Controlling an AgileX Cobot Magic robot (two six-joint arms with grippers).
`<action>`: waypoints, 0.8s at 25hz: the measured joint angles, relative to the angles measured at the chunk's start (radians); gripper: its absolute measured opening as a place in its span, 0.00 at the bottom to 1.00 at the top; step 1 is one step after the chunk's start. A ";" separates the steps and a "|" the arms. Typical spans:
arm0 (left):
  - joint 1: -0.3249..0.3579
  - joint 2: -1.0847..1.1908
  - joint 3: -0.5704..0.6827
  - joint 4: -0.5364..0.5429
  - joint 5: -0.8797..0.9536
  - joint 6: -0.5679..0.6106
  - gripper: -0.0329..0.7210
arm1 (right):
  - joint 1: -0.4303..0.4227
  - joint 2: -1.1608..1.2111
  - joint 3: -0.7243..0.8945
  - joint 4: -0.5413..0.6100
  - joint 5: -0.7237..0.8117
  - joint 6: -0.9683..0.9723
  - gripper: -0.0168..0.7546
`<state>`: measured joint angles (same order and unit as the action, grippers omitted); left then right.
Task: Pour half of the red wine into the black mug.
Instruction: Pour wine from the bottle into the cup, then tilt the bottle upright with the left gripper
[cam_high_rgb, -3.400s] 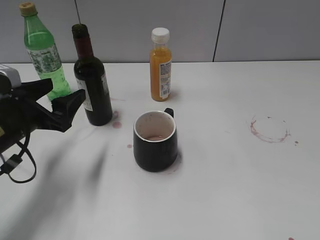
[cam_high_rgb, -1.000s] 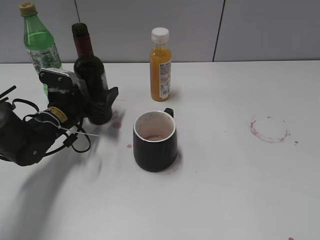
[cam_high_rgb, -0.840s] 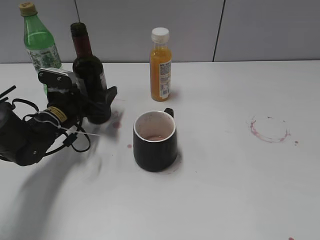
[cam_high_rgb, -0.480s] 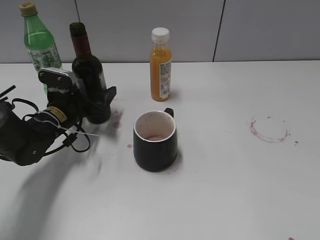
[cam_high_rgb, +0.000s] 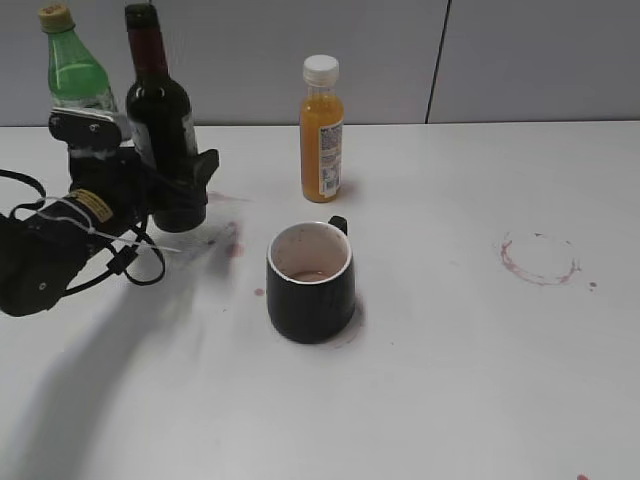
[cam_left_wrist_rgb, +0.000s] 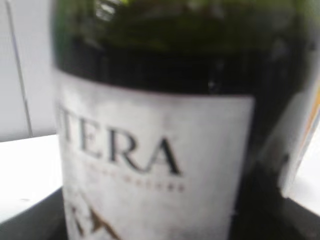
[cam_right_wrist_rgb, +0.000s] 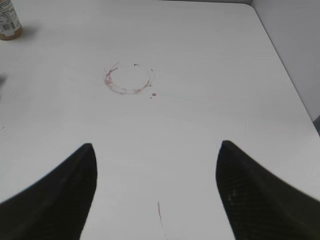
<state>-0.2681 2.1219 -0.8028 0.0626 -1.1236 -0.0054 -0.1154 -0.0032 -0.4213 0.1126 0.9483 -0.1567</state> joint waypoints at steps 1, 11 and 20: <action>0.000 -0.024 0.023 -0.011 -0.003 0.000 0.77 | 0.000 0.000 0.000 0.000 0.000 0.000 0.75; 0.001 -0.172 0.220 -0.119 -0.002 0.005 0.77 | 0.000 0.000 0.000 0.000 0.000 0.000 0.75; -0.018 -0.299 0.353 -0.191 -0.002 0.170 0.77 | 0.000 0.000 0.000 0.000 0.000 0.000 0.75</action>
<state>-0.2858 1.8229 -0.4501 -0.1283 -1.1256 0.1644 -0.1154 -0.0032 -0.4213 0.1126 0.9483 -0.1567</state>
